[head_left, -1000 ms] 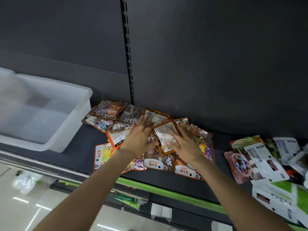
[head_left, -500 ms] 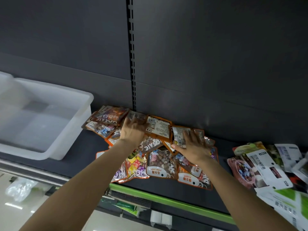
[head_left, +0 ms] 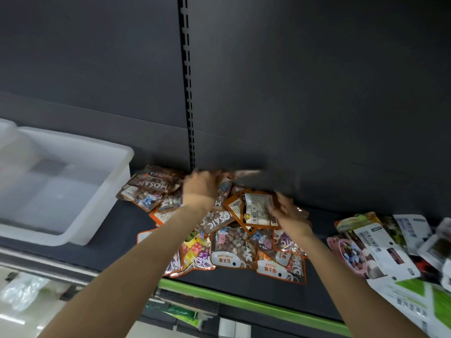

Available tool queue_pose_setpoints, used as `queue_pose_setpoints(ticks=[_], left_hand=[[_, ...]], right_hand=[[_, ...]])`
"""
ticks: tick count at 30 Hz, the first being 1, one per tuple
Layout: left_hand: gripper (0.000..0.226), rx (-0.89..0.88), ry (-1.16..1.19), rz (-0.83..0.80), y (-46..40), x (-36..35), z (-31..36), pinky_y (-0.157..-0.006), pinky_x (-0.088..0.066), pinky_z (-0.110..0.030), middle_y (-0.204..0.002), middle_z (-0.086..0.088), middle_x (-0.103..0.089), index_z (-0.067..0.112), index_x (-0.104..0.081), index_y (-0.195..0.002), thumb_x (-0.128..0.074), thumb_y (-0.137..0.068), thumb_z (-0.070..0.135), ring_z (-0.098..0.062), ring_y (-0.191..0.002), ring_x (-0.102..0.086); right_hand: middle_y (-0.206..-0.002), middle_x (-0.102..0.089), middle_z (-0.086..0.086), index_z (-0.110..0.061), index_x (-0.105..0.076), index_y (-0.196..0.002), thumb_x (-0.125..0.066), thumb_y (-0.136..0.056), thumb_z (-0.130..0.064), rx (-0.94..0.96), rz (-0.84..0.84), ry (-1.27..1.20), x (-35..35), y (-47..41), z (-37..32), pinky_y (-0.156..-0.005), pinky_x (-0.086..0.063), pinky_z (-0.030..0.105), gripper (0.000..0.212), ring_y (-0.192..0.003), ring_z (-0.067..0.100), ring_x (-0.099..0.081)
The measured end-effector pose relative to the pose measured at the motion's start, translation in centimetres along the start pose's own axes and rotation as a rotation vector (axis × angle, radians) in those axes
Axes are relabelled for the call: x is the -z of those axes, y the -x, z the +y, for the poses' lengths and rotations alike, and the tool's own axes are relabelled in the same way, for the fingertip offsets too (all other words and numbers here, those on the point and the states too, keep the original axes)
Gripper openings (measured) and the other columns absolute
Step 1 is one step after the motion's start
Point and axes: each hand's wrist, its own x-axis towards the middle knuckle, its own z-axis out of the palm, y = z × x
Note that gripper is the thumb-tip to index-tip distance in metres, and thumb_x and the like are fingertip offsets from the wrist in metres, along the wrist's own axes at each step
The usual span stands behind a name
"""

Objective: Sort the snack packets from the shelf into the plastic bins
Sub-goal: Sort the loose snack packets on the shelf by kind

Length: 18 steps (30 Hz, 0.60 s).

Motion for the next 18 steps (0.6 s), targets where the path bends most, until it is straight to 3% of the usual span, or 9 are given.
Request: queue_pose_setpoints(ticks=[2, 4, 7, 9, 11, 14, 16, 18], left_hand=[[0.036, -0.161, -0.078, -0.170, 1.0, -1.5, 2.5, -0.107, -0.032, -0.042, -0.122, -0.007, -0.058, 0.028, -0.046, -0.134, -0.038, -0.100, 0.038, -0.026, -0.125, -0.047], [0.051, -0.307, -0.109, -0.342, 1.7, -3.3, 3.9, -0.114, -0.016, -0.044, -0.144, -0.006, -0.042, 0.032, -0.029, -0.145, -0.043, -0.097, 0.042, -0.025, -0.138, -0.031], [0.071, -0.349, 0.003, -0.434, 2.0, -4.7, 3.0, -0.116, -0.019, -0.040, -0.154, -0.003, -0.025, 0.032, -0.013, -0.150, -0.056, -0.093, 0.029, -0.024, -0.142, -0.024], [0.078, -0.328, 0.114, -0.394, 2.0, -4.7, 1.3, -0.115, -0.026, -0.039, -0.155, 0.000, -0.023, 0.033, -0.014, -0.150, -0.062, -0.089, 0.024, -0.023, -0.141, -0.025], [0.081, -0.279, 0.096, -0.322, 2.0, -4.4, -0.6, -0.114, -0.028, -0.041, -0.155, 0.000, -0.022, 0.032, -0.016, -0.149, -0.066, -0.086, 0.032, -0.023, -0.141, -0.024], [0.091, -0.212, -0.059, -0.333, 2.5, -4.1, -3.0, -0.117, -0.017, -0.042, -0.157, 0.001, -0.016, 0.029, -0.014, -0.150, -0.067, -0.078, 0.053, -0.022, -0.144, -0.014], [0.099, -0.191, -0.167, -0.362, 2.9, -4.0, -3.9, -0.117, -0.009, -0.042, -0.158, 0.001, -0.010, 0.029, -0.011, -0.151, -0.065, -0.074, 0.062, -0.022, -0.146, -0.006], [0.100, -0.160, -0.226, -0.378, 3.1, -4.2, -4.3, -0.118, -0.004, -0.043, -0.159, 0.000, -0.006, 0.029, -0.009, -0.151, -0.061, -0.074, 0.066, -0.024, -0.146, -0.001]], right_hand=[[-0.148, -0.039, 0.000, -0.026, -0.031, -0.145, -0.038, -0.101, -0.024, 0.014, 0.251, -0.213, 0.5, 0.4, 0.2, -0.109, -0.031, 0.036, 0.045, -0.136, 0.024, -0.037], [-0.148, -0.037, -0.001, -0.022, -0.034, -0.144, -0.035, -0.098, -0.004, 0.102, 0.367, -0.240, 0.8, 1.3, 0.4, -0.112, -0.027, 0.029, 0.050, -0.137, 0.017, -0.034], [-0.150, -0.034, -0.006, -0.030, -0.043, -0.138, -0.035, -0.090, 0.010, 0.231, 0.206, 0.045, 0.6, 2.2, 1.0, -0.112, -0.029, 0.028, 0.063, -0.138, 0.015, -0.032], [-0.152, -0.030, -0.008, -0.031, -0.047, -0.136, -0.039, -0.092, 0.001, 0.240, 0.033, 0.278, -0.1, 2.5, 0.9, -0.112, -0.033, 0.035, 0.056, -0.138, 0.016, -0.033], [-0.157, -0.018, -0.007, -0.034, -0.032, -0.145, -0.043, -0.097, -0.023, 0.258, -0.014, 0.505, -1.0, 2.7, 0.2, -0.115, -0.028, 0.038, 0.050, -0.143, 0.019, -0.023], [-0.160, 0.000, -0.003, -0.038, -0.005, -0.150, -0.040, -0.090, -0.064, 0.354, -0.027, 0.781, -2.9, 2.4, -0.6, -0.118, -0.014, 0.044, 0.075, -0.147, 0.025, -0.003], [-0.160, 0.004, 0.000, -0.038, 0.002, -0.150, -0.043, -0.084, -0.070, 0.326, -0.043, 0.871, -3.7, 1.7, -0.9, -0.118, -0.014, 0.048, 0.086, -0.147, 0.028, 0.001], [-0.159, 0.000, 0.002, -0.037, 0.001, -0.150, -0.050, -0.086, -0.062, 0.286, -0.046, 0.908, -4.0, 1.3, -1.3, -0.115, -0.024, 0.050, 0.085, -0.146, 0.030, -0.003]])
